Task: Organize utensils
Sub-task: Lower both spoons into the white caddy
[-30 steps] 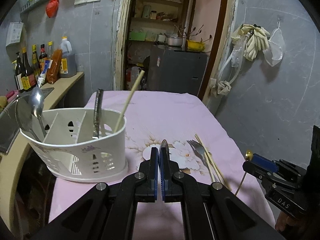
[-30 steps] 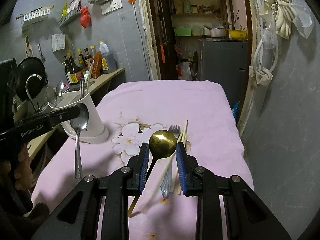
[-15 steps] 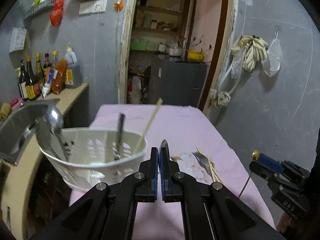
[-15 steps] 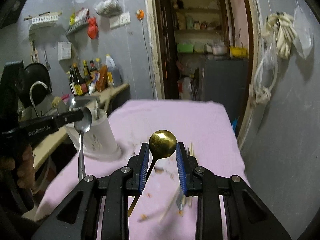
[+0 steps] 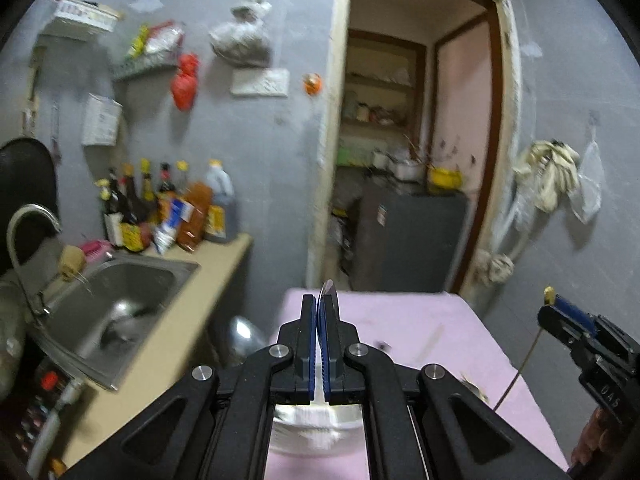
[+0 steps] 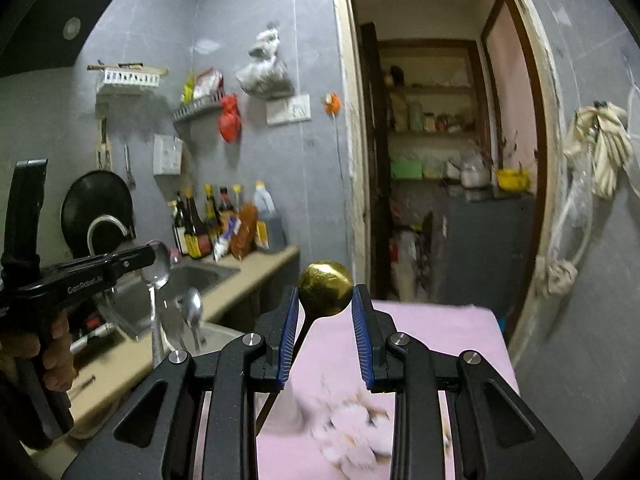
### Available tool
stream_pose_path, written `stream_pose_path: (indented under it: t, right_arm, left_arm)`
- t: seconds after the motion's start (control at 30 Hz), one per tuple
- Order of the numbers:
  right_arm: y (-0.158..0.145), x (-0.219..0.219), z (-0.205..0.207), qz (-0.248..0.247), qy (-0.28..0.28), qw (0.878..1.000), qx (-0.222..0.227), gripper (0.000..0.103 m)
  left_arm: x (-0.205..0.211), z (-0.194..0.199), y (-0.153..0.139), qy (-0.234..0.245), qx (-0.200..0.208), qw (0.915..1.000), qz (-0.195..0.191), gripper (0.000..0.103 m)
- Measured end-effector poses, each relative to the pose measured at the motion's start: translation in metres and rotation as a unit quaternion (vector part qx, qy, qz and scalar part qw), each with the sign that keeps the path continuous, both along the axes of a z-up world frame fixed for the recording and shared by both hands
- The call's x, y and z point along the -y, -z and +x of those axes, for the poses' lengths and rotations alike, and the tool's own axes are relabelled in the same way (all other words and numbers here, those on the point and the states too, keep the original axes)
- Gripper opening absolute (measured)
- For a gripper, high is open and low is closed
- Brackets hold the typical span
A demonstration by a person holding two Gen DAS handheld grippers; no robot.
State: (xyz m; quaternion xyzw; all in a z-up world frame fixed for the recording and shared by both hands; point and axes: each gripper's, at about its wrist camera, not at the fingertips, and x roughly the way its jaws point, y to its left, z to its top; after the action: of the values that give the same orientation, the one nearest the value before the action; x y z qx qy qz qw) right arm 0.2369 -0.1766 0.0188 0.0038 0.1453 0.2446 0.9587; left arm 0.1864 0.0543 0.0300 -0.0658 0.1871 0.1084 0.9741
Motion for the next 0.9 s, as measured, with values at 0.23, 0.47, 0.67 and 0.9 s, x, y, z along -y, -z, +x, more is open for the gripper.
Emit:
stream_pose_path:
  t: [0.23, 0.47, 0.67, 0.9]
  right_arm:
    - [-0.015, -0.037, 0.015, 0.01, 0.006, 0.999, 0.035, 0.024]
    - [0.001, -0.064, 0.03, -0.019, 0.026, 0.999, 0.033, 0.024]
    - [0.015, -0.086, 0.039, -0.056, 0.035, 0.997, 0.035, 0.024]
    - [0.036, -0.103, 0.047, -0.089, 0.033, 0.995, 0.026, 0.024]
  left_arm:
    - [-0.043, 0.001, -0.015, -0.052, 0.041, 0.9974, 0.03, 0.002]
    - [-0.062, 0.026, 0.01, -0.084, 0.033, 0.9942, 0.058, 0.003]
    - [-0.06, 0.044, 0.034, -0.082, 0.022, 0.9948, 0.055, 0.003]
    - [-0.052, 0.052, 0.056, -0.063, 0.007, 0.9952, 0.074, 0.003]
